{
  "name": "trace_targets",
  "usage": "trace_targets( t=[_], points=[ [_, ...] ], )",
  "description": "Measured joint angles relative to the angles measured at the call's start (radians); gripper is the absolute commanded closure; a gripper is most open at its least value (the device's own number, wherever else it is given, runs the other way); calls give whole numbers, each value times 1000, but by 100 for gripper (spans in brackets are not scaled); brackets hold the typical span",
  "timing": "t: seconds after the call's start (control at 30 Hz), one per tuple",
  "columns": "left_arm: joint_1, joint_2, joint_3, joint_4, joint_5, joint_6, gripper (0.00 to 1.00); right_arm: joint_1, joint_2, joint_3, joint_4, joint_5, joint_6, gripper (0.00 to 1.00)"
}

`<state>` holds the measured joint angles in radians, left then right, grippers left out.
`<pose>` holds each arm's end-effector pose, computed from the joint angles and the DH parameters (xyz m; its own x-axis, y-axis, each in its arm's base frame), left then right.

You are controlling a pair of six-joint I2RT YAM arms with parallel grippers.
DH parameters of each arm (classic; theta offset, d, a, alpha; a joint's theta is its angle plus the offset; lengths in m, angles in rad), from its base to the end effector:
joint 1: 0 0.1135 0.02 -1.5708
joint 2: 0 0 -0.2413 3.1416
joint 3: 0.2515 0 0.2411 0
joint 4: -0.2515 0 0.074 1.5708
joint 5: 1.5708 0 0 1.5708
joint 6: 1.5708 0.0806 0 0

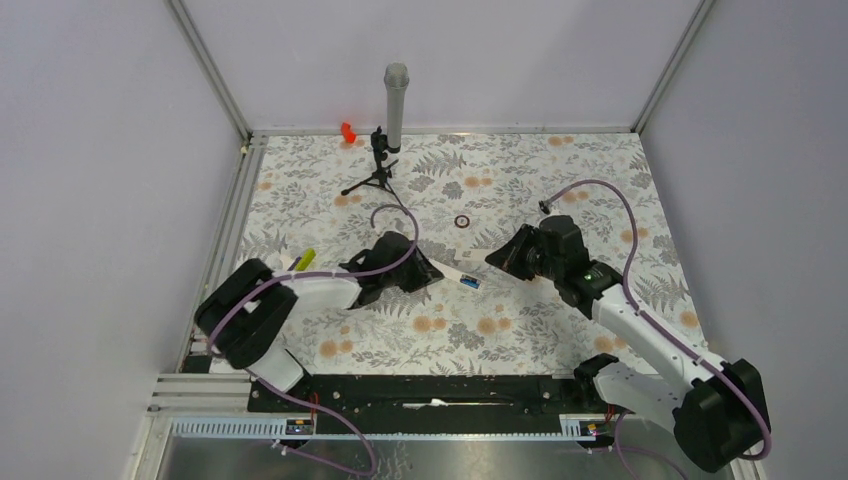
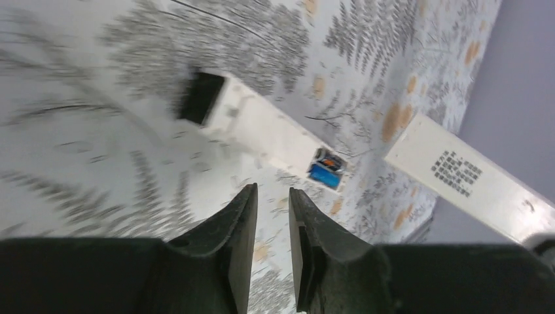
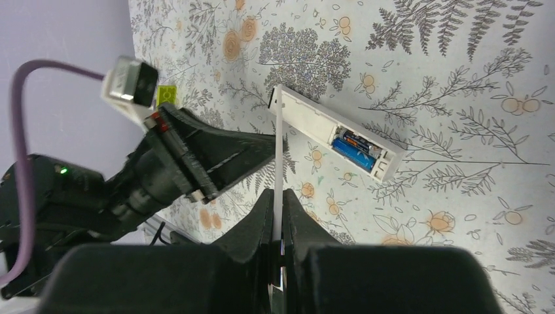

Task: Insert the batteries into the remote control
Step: Adjust the remote control at the center of the board, then load the battery cover into the remote control.

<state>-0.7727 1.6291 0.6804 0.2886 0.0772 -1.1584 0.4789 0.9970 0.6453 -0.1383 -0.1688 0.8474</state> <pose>0.2397 -0.2424 0.1049 -0.8536 -0.4435 -0.2733 -0.1058 0.6613 -0.7427 0.2283 0.1338 0.2198 -0.7156 0.4610 -0.5248 -0.0747 0.6965 0.7137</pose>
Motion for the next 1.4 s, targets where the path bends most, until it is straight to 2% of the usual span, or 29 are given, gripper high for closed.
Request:
trace_targets(
  t=[0.1,0.3,0.43,0.6,0.8,1.07,1.4],
  points=[
    [55,-124,-44,-103,-35,43,70,-1,50,-2,44,-21,24,100],
    [200,-279,-45,-224,-46,152,41,-2,198,-16,196,-125,94,100],
    [311,-290,-42,-264,8,209,27,-2,269,-39,281,-168,143,100],
    [340,-237,-15,-267,122,262,17,-2,347,-70,403,-196,230,100],
    [338,-168,0,-237,233,286,17,-2,413,-108,517,-210,325,100],
    [338,-80,19,-192,306,286,29,-2,425,-134,551,-204,375,100],
    [338,-21,19,-108,336,245,35,-2,439,-183,596,-180,430,100]
  ],
)
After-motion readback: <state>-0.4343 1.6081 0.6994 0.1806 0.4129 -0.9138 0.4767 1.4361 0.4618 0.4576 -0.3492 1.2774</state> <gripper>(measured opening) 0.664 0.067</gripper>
